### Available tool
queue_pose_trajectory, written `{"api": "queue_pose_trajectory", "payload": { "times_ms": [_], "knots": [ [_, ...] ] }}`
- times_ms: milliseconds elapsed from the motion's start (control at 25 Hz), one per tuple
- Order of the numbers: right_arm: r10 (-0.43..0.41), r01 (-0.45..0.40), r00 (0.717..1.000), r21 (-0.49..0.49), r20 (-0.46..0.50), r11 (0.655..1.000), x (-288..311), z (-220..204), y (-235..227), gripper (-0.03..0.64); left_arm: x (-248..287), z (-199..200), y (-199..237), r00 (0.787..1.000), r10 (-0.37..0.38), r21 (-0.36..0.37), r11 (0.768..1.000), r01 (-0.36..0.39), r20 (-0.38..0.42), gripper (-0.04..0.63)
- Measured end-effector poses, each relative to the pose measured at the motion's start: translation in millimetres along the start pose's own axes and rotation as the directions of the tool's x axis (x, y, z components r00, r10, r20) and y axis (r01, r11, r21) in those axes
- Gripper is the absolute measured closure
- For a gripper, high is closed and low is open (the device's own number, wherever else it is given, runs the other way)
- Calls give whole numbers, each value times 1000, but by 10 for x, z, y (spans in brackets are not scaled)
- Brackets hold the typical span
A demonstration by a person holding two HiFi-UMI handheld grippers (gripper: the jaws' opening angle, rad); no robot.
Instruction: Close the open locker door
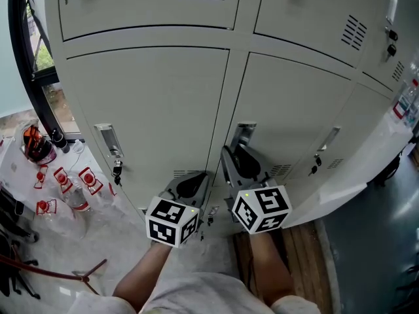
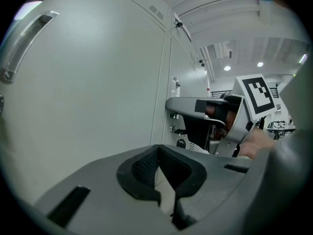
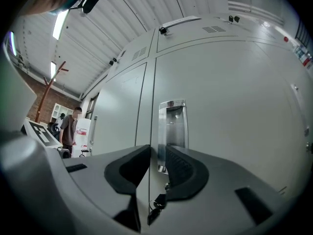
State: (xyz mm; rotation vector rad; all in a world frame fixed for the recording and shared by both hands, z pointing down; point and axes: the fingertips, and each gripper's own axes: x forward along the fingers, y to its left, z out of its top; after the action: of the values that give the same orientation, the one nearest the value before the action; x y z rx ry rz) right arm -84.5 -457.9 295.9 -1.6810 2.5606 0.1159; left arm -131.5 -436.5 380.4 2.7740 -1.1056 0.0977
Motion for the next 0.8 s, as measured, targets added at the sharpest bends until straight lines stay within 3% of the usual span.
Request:
{"api": "queue_pose_trajectory", "payload": {
  "times_ms": [520, 800],
  "knots": [
    [67, -67, 998, 53, 4, 996, 10, 1, -37, 525, -28, -3, 15, 1000, 14, 9, 1000, -14, -8, 589],
    [88, -91, 996, 133, 28, 987, -41, 20, -107, 554, -119, -44, 17, 999, 31, 9, 999, -31, -17, 589]
  ]
}}
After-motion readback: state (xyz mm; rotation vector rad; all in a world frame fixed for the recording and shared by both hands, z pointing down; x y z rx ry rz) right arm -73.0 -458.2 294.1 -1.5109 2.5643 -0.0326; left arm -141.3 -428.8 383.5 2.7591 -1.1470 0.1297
